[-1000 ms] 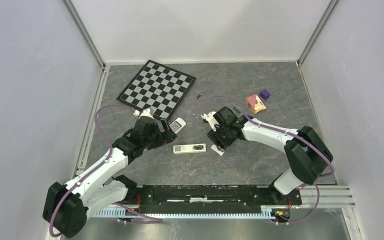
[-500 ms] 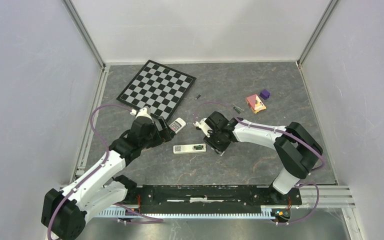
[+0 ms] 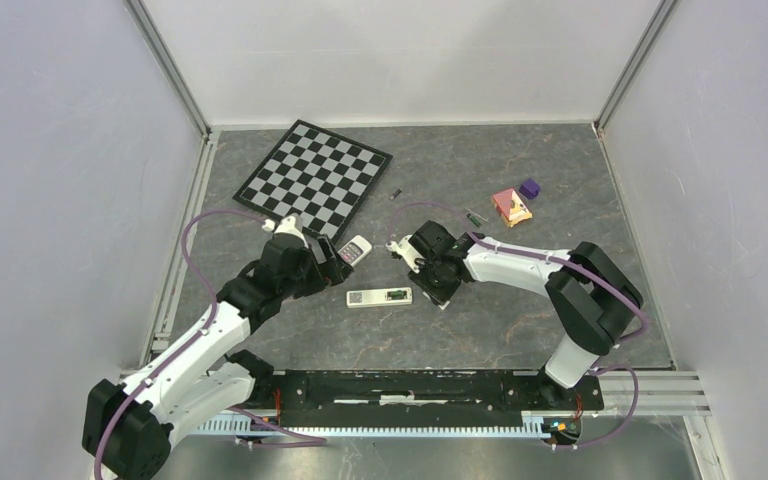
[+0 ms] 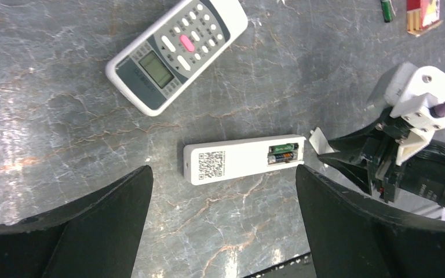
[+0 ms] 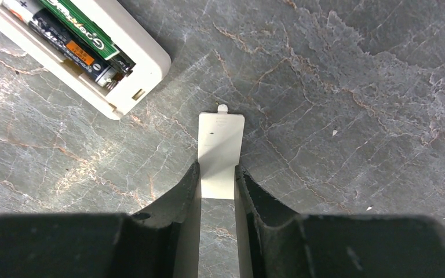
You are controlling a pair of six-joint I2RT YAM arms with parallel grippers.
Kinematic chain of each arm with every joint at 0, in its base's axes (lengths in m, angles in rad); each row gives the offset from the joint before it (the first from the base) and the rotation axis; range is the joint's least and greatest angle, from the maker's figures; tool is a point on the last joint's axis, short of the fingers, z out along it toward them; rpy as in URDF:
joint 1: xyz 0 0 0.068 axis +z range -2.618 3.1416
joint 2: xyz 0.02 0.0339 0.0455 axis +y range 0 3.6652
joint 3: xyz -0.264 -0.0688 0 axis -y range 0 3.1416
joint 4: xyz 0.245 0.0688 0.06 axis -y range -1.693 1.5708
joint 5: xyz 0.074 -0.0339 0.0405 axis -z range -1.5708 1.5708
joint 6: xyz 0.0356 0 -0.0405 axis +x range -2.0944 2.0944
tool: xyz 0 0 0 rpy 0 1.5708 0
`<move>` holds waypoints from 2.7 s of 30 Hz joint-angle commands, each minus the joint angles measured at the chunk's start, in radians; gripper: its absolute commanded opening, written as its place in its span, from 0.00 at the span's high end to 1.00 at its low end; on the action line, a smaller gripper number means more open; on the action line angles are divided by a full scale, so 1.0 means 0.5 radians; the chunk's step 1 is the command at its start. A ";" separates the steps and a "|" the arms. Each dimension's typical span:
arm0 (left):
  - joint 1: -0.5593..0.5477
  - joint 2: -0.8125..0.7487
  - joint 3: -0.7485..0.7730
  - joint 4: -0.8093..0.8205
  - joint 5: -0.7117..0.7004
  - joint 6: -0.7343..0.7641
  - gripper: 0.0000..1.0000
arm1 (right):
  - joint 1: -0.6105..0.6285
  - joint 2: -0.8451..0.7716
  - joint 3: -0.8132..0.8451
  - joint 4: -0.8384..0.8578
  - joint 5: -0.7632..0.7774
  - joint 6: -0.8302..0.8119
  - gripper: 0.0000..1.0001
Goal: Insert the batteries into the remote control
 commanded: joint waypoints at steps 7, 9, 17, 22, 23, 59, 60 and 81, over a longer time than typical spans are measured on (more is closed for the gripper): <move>0.014 0.047 -0.026 0.258 0.319 -0.062 0.02 | 0.002 -0.119 0.057 0.012 0.023 0.019 0.69; 0.014 0.062 -0.033 0.282 0.349 -0.072 0.02 | 0.003 -0.137 0.062 0.004 0.015 0.018 0.68; 0.014 0.081 -0.056 0.333 0.393 -0.104 0.02 | 0.002 -0.179 0.068 0.011 -0.038 0.021 0.67; 0.012 0.146 -0.070 0.374 0.477 -0.148 0.05 | 0.002 -0.239 0.082 0.052 -0.135 0.021 0.67; 0.013 0.164 -0.075 0.392 0.506 -0.163 0.05 | 0.002 -0.257 0.083 0.069 -0.170 0.020 0.66; -0.032 0.799 -0.177 1.267 1.219 -0.649 0.55 | 0.125 -0.230 0.191 0.499 -0.695 0.030 0.66; -0.033 0.802 -0.179 1.266 1.224 -0.645 0.57 | 0.125 -0.227 0.194 0.504 -0.706 0.030 0.66; -0.032 0.429 -0.320 1.620 0.877 -0.818 0.98 | -0.179 -0.955 -0.653 1.474 -0.683 1.639 0.09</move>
